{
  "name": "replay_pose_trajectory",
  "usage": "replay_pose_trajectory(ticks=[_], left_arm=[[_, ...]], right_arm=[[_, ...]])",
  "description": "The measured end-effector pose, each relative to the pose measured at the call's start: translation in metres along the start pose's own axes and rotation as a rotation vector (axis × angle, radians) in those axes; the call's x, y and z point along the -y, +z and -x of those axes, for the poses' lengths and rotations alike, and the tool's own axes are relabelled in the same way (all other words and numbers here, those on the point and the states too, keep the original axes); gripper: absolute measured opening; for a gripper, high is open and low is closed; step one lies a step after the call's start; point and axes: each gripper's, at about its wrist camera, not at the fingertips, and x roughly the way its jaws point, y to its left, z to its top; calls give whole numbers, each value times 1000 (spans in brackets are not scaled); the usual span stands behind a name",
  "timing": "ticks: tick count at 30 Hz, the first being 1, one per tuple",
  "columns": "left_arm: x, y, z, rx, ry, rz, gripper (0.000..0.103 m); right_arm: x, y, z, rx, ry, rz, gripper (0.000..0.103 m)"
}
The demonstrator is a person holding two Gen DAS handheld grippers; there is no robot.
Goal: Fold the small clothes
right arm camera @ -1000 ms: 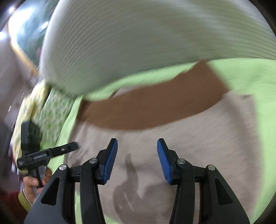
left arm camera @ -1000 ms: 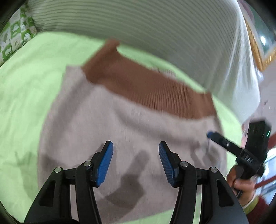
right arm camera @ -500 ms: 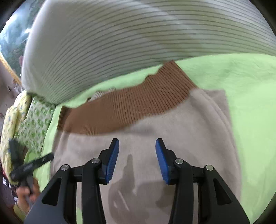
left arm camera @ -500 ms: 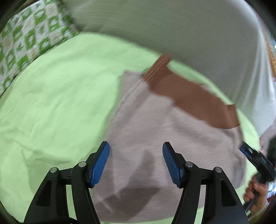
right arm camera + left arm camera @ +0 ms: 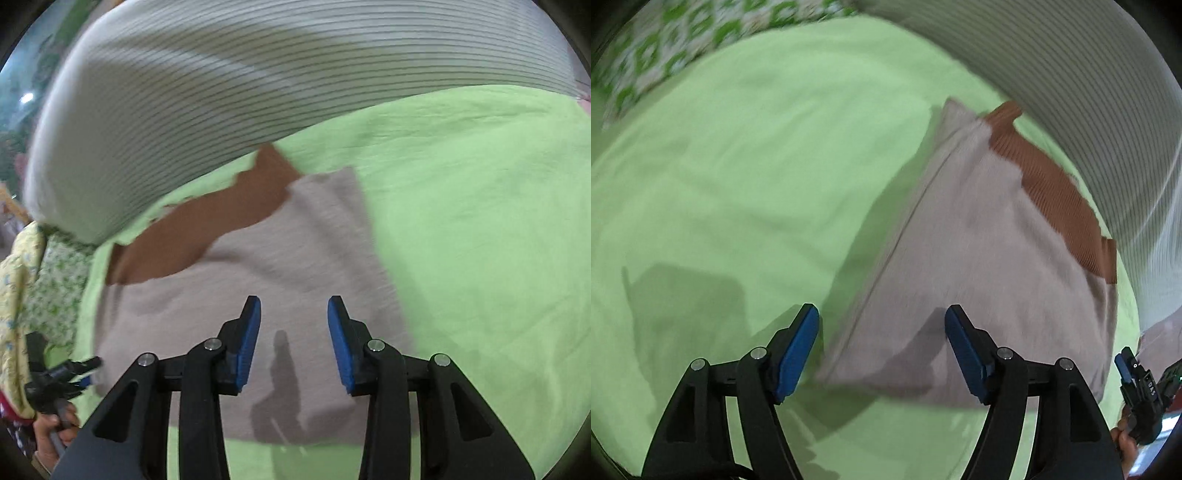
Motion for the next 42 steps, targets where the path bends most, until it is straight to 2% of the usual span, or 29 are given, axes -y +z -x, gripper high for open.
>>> replay_pose_trajectory(ticks=[3, 5, 8, 10, 12, 15, 18, 22, 25, 27, 31, 36, 38, 40, 42], left_arm=[[-2, -24, 3, -22, -21, 57, 72], [2, -31, 6, -10, -6, 44, 72], [15, -34, 15, 34, 30, -4, 74], [37, -25, 4, 24, 43, -22, 77], [34, -27, -3, -11, 76, -14, 77], [23, -36, -12, -37, 39, 73, 78], [27, -44, -9, -20, 43, 70, 82], [36, -50, -13, -33, 11, 96, 86], [41, -54, -13, -36, 17, 89, 86], [41, -56, -13, -37, 11, 97, 87], [39, -61, -13, -27, 0, 121, 91], [39, -60, -17, -12, -21, 193, 98], [35, -58, -16, -3, -26, 218, 98], [32, -54, -16, 11, -32, 247, 99], [25, -50, -13, 29, -42, 279, 100]], right_arm=[[-33, -14, -12, -42, 61, 36, 39], [-50, -21, -18, -69, 95, 72, 39], [-71, -25, -26, -90, 135, 122, 39], [-84, -22, -33, -107, 165, 145, 39], [-92, -19, -39, -112, 178, 161, 39], [-98, -16, -49, -128, 206, 165, 39], [-108, -17, -62, -167, 235, 211, 39], [-122, -24, -99, -292, 267, 287, 39], [-131, -15, -113, -265, 224, 350, 39], [-130, 2, -121, -236, 187, 317, 39], [-132, 37, -116, -150, 244, 221, 39], [-131, 54, -155, -223, 149, 215, 36], [-124, 63, -158, -179, 129, 181, 33], [-117, 67, -152, -146, 147, 111, 34], [-117, 63, -139, -125, 152, 94, 36]])
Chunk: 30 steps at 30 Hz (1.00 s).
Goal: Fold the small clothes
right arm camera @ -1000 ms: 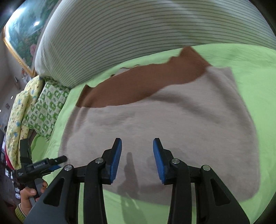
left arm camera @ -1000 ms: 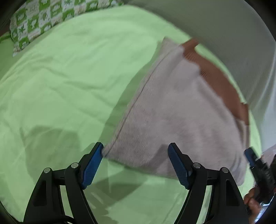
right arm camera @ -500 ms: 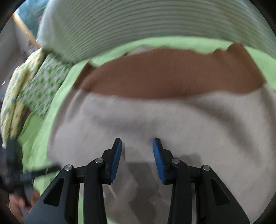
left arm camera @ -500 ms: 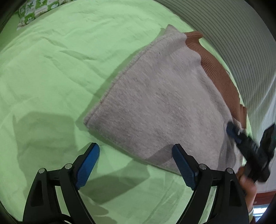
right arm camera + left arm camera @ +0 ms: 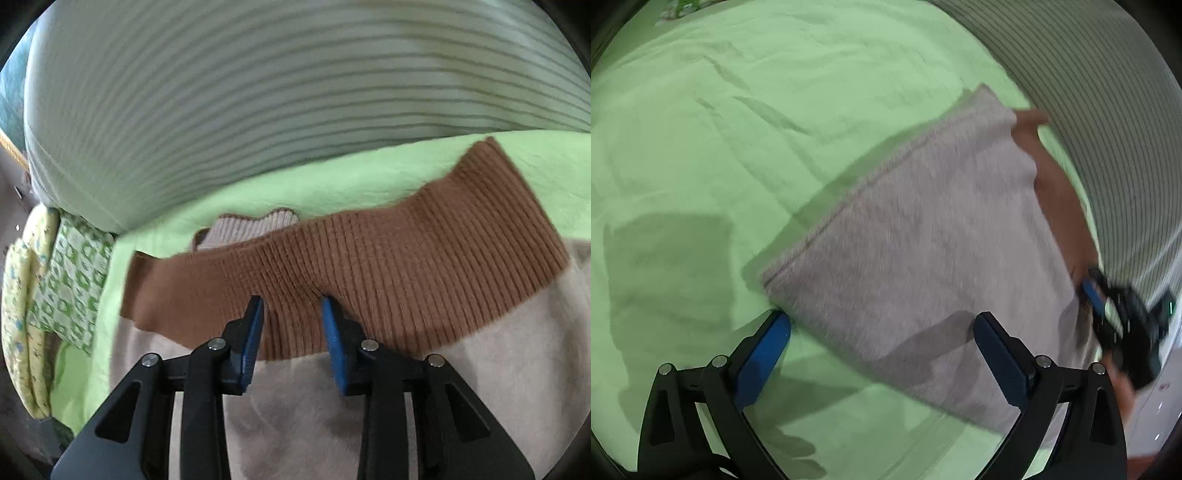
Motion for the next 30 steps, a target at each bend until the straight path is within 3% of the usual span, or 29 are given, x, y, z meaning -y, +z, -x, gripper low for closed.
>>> replay_pose_trajectory(ticks=[6, 12, 15, 17, 24, 30], left_arm=[[0, 9, 3, 49, -27, 46, 98], [21, 13, -5, 66, -9, 1, 74], [31, 12, -8, 58, -30, -28, 48], [42, 11, -7, 60, -24, -70, 23], [99, -1, 34, 130, -63, -270, 18], [185, -44, 68, 178, -174, -550, 16]], right_arm=[[13, -46, 57, 34, 39, -68, 36], [63, -106, 111, 69, -35, -203, 36], [85, -109, 112, 56, -59, -236, 34], [90, -109, 102, 14, -82, -217, 24], [89, -112, 98, 3, -121, -164, 22], [95, -113, 117, 53, -34, -237, 22]])
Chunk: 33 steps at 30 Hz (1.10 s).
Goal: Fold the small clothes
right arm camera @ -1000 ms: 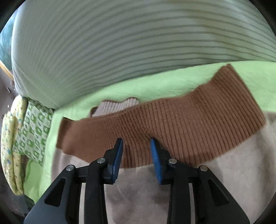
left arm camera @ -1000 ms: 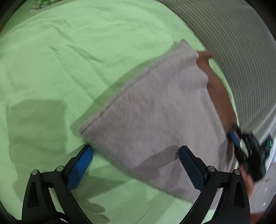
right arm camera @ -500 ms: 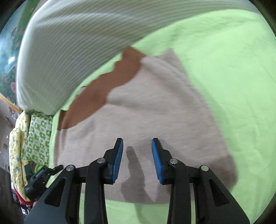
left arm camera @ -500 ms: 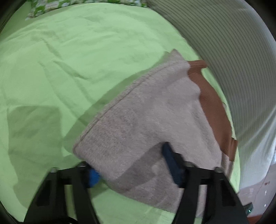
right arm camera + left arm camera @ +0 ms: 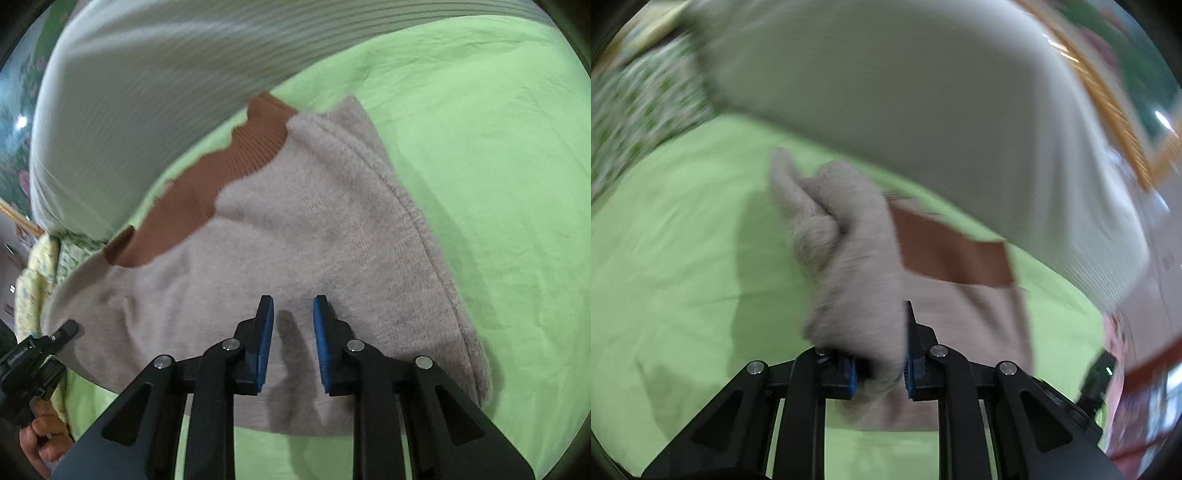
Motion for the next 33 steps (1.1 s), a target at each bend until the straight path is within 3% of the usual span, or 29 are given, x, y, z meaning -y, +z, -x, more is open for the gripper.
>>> replay_pose_trajectory(ticks=[4, 5, 6, 9, 12, 16, 20, 23, 29, 33], left_arm=[[83, -13, -7, -14, -148, -224, 11], [109, -25, -19, -59, -232, -300, 9], [121, -33, -27, -84, -252, -341, 9], [154, -74, -76, -206, -196, -490, 15], [149, -95, -103, -302, -155, -506, 19], [130, -96, -90, -286, -157, -471, 59], [101, -93, -66, -250, -128, -433, 64], [77, -102, -58, -234, -58, -424, 74], [51, -121, -68, -254, 55, -466, 75], [26, -126, -76, -257, 123, -446, 75]], right_arm=[[6, 4, 16, 34, 72, -28, 23], [9, 5, 20, 46, 79, -30, 23], [16, 8, 23, 53, 89, -43, 23], [36, 13, 25, 45, 97, -106, 25], [60, 14, 20, 14, 120, -192, 25], [69, 14, 21, 1, 161, -227, 28], [60, 18, 18, 5, 182, -214, 47], [47, 21, 18, -9, 180, -161, 48], [17, 36, -3, -47, 137, -14, 65], [6, 49, -23, -87, 123, 31, 66]])
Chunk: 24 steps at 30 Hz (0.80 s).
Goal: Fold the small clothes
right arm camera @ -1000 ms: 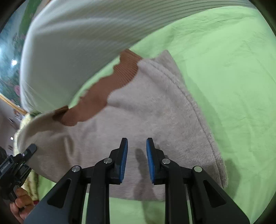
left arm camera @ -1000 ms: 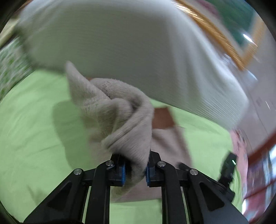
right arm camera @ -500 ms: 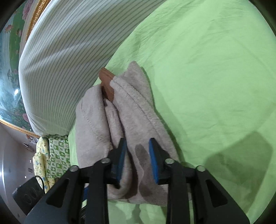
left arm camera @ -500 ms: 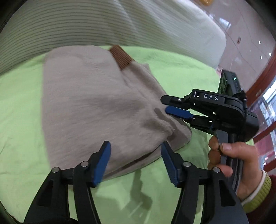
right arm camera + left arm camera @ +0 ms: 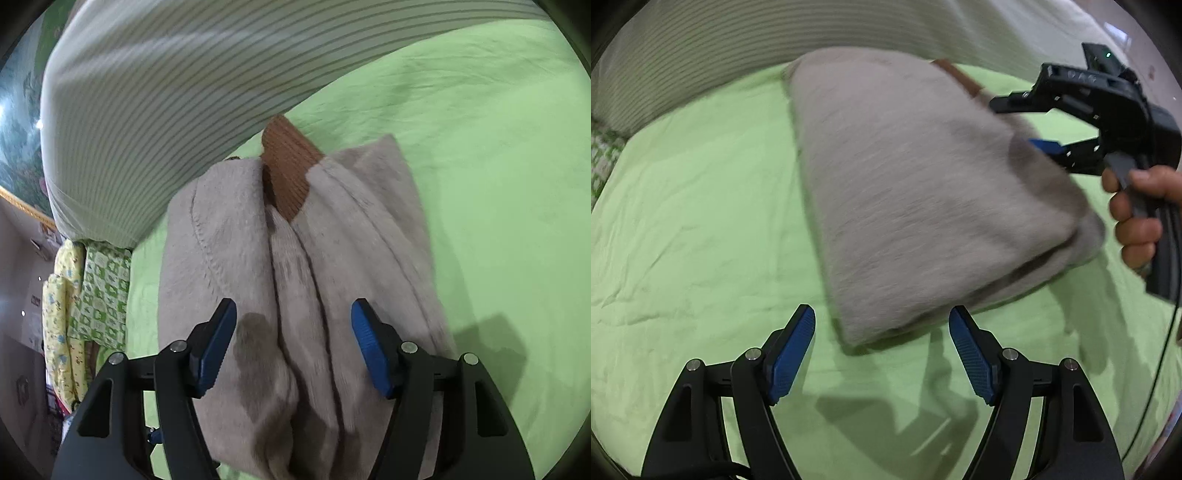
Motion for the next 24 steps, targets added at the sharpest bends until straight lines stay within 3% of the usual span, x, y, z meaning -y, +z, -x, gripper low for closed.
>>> replay_pose_trajectory(ticks=[4, 7, 13, 15, 18, 20, 24], left_arm=[[-22, 7, -6, -7, 12, 89, 66], [-37, 9, -8, -13, -27, 179, 62], [-36, 3, -2, -19, -49, 180, 45], [-32, 2, -1, -22, -45, 174, 44], [-30, -2, 1, -25, -55, 173, 40], [-29, -2, 2, -28, -71, 166, 32], [-24, 3, 1, -30, -71, 156, 31]], right_arm=[[-4, 9, -18, -45, 1, 28, 67], [-9, 12, -26, -58, 16, 43, 68], [-30, 8, -39, -70, 9, 146, 67], [-37, 5, -44, -82, -25, 189, 49], [-33, 6, -41, -78, 11, 156, 26], [-30, 7, -35, -49, 55, 130, 19], [-35, 10, -13, 3, 96, 124, 16]])
